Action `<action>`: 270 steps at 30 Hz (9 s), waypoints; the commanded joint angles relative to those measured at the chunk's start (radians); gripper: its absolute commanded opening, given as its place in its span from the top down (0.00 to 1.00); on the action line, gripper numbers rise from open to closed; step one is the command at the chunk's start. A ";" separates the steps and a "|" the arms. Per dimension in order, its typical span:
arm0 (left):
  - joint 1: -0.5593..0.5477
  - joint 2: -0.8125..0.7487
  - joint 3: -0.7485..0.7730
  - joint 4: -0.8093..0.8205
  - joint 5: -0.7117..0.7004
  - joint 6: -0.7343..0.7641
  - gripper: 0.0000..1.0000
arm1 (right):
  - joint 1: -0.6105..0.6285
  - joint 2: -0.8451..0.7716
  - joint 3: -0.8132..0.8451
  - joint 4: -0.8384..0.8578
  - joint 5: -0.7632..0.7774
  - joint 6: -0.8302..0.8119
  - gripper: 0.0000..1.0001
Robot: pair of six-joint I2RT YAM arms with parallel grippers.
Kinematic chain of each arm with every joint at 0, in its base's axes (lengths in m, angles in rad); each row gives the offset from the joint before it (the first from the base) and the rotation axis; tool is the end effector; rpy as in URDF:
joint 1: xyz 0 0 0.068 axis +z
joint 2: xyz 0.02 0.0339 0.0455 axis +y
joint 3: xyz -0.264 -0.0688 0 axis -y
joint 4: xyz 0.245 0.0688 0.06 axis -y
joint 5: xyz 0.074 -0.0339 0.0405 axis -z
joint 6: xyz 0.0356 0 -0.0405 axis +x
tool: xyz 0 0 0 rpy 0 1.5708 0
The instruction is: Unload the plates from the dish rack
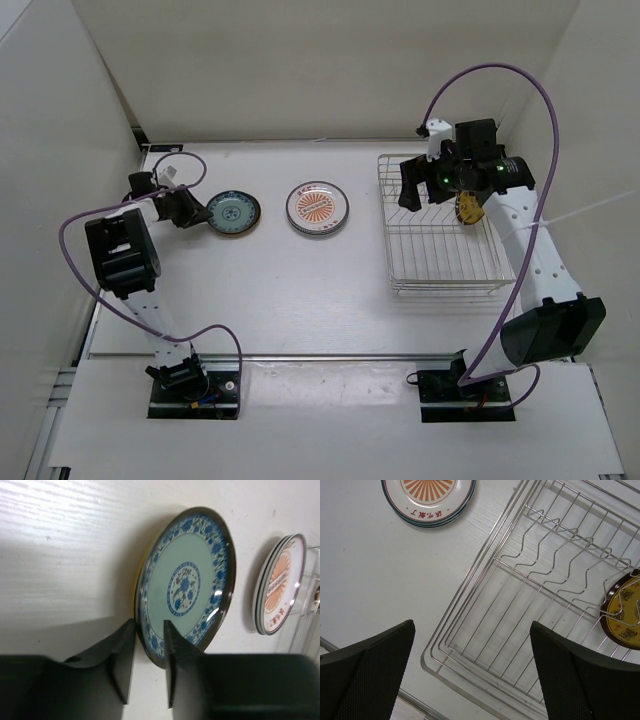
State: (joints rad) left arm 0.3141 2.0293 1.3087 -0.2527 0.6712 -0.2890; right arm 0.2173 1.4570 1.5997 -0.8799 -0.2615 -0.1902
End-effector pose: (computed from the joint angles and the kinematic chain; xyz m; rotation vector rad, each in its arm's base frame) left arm 0.4042 0.1080 0.1494 -0.4700 2.3853 -0.8337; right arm 0.2951 0.0746 0.3972 -0.5949 2.2193 0.3154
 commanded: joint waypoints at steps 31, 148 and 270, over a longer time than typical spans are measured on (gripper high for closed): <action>-0.095 -0.779 0.057 -0.566 -0.495 0.352 0.00 | -0.331 0.390 0.226 0.099 0.421 -0.051 0.00; -0.914 -0.040 0.782 -0.362 -0.144 0.126 0.72 | -0.136 0.154 0.164 -0.140 -0.369 -0.029 1.00; 0.071 -0.871 0.169 -0.717 -0.551 0.409 0.00 | -0.435 -0.320 -0.239 0.120 0.245 0.090 0.00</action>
State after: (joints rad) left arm 0.3592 1.1988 1.5181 -0.9379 0.1589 0.0734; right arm -0.1890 1.1950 1.3987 -0.8288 -0.0265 -0.1150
